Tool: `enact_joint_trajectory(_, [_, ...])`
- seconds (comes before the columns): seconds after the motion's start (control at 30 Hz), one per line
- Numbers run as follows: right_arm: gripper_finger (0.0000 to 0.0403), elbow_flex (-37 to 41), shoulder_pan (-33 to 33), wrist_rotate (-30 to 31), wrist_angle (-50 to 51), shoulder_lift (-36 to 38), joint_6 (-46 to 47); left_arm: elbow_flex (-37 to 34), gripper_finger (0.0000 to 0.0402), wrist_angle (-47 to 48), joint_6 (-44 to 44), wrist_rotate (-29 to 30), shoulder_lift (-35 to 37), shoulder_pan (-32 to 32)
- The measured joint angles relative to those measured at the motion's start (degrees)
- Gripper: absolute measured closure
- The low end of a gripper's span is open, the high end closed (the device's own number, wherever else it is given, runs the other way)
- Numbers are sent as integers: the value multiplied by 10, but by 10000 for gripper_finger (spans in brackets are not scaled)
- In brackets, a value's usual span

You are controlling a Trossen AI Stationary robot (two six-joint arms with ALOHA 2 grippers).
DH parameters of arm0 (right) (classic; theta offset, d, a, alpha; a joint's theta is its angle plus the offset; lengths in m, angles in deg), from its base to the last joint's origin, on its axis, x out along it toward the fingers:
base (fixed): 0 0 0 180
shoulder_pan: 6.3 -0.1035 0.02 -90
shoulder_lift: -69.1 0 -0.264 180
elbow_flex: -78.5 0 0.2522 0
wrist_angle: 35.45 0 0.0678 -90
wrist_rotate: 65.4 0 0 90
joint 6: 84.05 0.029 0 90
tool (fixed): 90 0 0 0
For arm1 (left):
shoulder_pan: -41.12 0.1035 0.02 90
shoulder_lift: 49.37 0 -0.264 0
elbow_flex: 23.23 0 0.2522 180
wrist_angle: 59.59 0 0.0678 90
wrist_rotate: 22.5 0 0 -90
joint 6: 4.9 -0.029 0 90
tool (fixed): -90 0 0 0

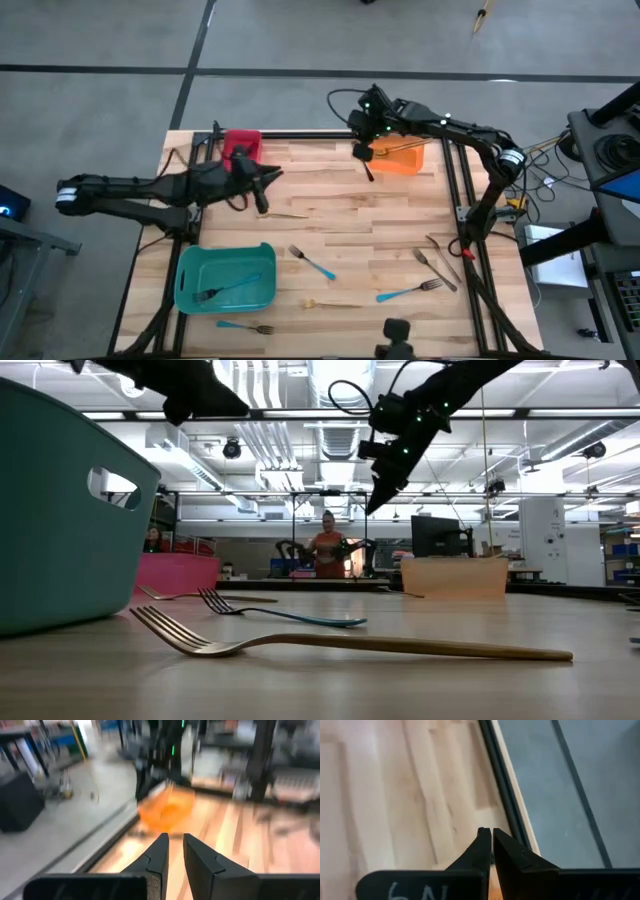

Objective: Sort silverware by color (type)
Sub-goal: Put the black fork into the red bin

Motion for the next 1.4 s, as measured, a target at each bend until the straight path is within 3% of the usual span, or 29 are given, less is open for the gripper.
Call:
enact_joint_trajectory(0.23, [394, 0, -19, 0, -8, 0, -33, 98, 363, 201, -2, 0, -101, 0])
enact_joint_trajectory(0.43, [394, 1, -18, 1, 12, 0, -24, 126, 363, 270, 15, 0, -159, 0])
enact_joint_trajectory(0.57, [394, 2, -19, -1, 12, -1, 41, 134, 363, 306, 38, -1, -179, 0])
enact_joint_trajectory(0.8, [394, 2, -21, -40, -22, -16, 227, 135, 363, 310, 34, 2, -191, 0])
enact_joint_trajectory(1.07, [394, -20, -24, -39, -37, -24, 285, 135, 363, 307, 24, 5, -188, 0])
enact_joint_trajectory(1.4, [394, -113, -23, -37, -13, -79, 295, 135, 363, 304, -33, 6, -174, 0])
